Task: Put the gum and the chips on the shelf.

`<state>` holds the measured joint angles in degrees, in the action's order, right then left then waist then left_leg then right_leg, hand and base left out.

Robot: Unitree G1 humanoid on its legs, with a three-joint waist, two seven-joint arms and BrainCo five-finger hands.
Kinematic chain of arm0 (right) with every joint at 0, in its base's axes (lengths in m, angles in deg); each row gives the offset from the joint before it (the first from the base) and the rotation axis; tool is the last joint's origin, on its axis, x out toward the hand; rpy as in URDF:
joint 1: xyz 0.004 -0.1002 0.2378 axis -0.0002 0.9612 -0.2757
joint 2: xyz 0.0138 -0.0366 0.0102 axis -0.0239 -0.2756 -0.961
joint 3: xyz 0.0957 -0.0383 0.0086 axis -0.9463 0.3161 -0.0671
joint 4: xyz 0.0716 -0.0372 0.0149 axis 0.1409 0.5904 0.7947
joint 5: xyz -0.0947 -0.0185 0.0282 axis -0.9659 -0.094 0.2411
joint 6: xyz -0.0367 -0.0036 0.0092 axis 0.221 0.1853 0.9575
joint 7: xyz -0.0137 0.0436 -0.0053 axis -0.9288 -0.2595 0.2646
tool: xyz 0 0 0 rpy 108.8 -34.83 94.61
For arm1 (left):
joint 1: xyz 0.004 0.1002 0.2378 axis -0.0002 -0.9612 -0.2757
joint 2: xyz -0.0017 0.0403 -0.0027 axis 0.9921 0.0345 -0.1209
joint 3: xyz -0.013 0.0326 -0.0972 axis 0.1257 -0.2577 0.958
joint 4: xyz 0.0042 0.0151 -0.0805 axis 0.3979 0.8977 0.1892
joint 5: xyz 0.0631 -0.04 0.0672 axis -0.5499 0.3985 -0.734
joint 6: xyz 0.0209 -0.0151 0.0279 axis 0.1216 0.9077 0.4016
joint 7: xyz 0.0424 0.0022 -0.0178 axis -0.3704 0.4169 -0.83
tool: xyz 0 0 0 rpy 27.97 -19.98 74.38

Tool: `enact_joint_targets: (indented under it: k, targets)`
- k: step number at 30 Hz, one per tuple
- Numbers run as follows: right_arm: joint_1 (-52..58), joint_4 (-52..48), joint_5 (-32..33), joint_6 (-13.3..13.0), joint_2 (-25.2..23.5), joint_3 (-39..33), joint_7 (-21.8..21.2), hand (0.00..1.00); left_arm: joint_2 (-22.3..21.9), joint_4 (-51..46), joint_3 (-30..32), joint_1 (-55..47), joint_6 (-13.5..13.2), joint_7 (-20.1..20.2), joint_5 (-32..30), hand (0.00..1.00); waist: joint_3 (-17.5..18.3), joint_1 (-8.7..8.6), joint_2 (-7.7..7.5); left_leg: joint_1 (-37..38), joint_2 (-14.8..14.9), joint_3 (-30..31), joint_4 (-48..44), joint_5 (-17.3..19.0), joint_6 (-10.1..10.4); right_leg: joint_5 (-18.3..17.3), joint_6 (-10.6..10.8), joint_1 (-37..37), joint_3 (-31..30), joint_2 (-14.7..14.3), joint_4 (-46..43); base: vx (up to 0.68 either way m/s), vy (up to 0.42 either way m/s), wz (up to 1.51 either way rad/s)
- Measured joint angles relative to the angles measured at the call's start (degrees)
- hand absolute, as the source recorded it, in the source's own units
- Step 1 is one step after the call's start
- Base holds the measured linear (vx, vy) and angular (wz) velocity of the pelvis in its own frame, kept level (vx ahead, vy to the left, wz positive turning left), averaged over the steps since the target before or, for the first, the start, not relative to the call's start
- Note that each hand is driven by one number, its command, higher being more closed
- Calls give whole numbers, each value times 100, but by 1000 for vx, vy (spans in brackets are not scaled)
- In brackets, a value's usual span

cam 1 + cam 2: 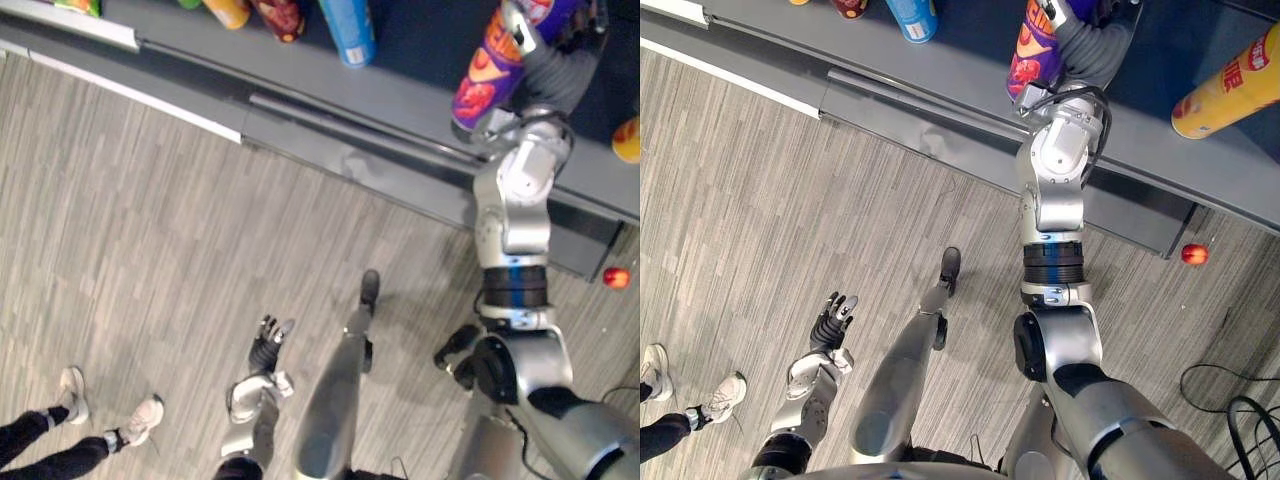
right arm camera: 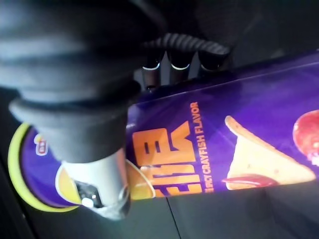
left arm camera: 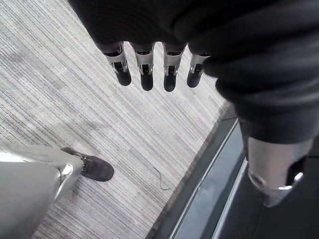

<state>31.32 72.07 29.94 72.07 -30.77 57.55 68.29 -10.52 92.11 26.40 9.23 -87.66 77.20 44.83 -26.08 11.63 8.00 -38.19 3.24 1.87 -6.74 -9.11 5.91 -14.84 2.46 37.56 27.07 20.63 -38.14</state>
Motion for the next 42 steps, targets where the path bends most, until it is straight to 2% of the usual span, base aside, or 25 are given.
enact_joint_targets:
  k: [7, 11, 14, 27, 39, 42]
  targets:
    - [-312, -42, 1, -1, 275, 15, 66, 100, -310, -106, 235, 3, -3, 12, 201, 0, -2, 20, -2, -514, 20, -145, -579, 214, -138, -55, 18, 219, 113, 142, -174, -11, -29, 8]
    - [-393, -42, 2, -1, 327, 15, 99, 100, -358, -115, 295, 2, -4, 13, 207, 0, -2, 123, -2, -710, 25, -195, -749, 266, -168, -92, 12, 354, 122, 181, -218, 2, -15, 2]
    - [-427, -42, 2, -1, 427, 19, 119, 100, -461, -123, 385, 2, -4, 16, 208, 0, -2, 138, -2, -795, 23, -251, -777, 264, -174, -112, 12, 416, 158, 247, -296, 18, -31, 10]
    - [-634, 19, 2, 0, 682, -26, 203, 100, -455, -367, 335, -16, -8, 26, 209, 0, -2, 196, -2, -1006, 11, -290, -876, 217, -204, -218, -16, 629, 212, 361, -516, 25, -41, 3]
    - [-927, 803, 9, 34, 881, -218, 226, 100, -441, -451, 132, -242, -10, 30, 219, 0, -2, 195, -3, -1072, 26, -299, -745, 99, -179, -247, -28, 782, 205, 360, -563, 10, -32, 0]
    - [-1012, 939, 8, 35, 933, -217, 253, 100, -435, -452, 50, -241, -14, 28, 390, 0, -2, 187, -3, -1073, 32, -303, -744, 98, -179, -247, -30, 788, 205, 358, -566, 25, -43, -1]
